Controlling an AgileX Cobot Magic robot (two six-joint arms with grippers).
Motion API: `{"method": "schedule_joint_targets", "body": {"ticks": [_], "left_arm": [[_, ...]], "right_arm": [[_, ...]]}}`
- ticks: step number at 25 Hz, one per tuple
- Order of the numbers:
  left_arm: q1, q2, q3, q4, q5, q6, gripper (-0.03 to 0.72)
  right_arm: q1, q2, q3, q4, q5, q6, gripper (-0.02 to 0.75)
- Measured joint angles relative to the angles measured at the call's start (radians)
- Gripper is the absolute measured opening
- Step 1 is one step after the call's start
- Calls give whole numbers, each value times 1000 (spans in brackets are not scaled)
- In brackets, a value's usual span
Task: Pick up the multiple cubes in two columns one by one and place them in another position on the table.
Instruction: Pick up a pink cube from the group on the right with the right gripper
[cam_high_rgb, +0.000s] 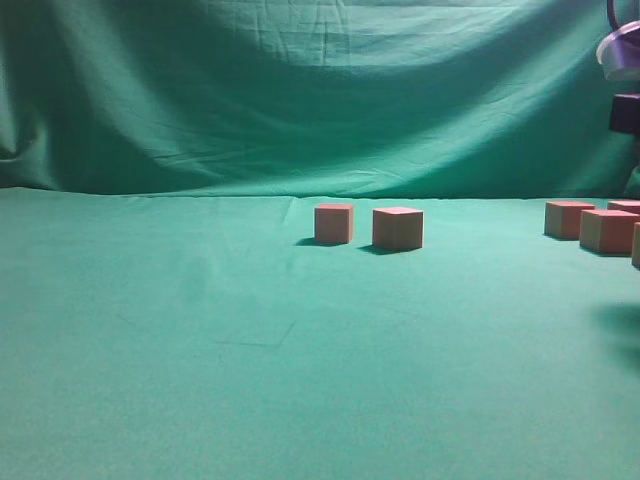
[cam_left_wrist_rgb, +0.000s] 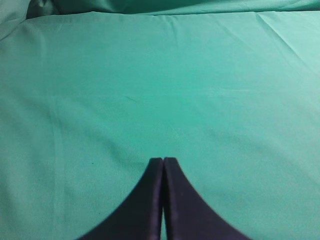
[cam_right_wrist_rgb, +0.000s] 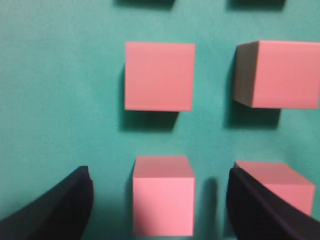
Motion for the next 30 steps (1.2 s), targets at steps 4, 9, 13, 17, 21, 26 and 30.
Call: {"method": "schedule_joint_targets", "body": {"ticks": [4, 9, 13, 17, 21, 26, 30], "left_arm": [[0, 0, 0, 0, 0, 0, 0], [0, 0, 0, 0, 0, 0, 0], [0, 0, 0, 0, 0, 0, 0], [0, 0, 0, 0, 0, 0, 0], [0, 0, 0, 0, 0, 0, 0], [0, 0, 0, 0, 0, 0, 0], [0, 0, 0, 0, 0, 0, 0]], "right_arm": [[0, 27, 0, 0, -11, 0, 554], [0, 60, 0, 22, -16, -24, 483], [0, 69, -2, 32, -16, -26, 331], [0, 69, -4, 34, -14, -26, 268], [0, 69, -26, 32, 29, -28, 268], [44, 29, -168, 29, 159, -97, 268], [139, 15, -329, 29, 250, -128, 268]]}}
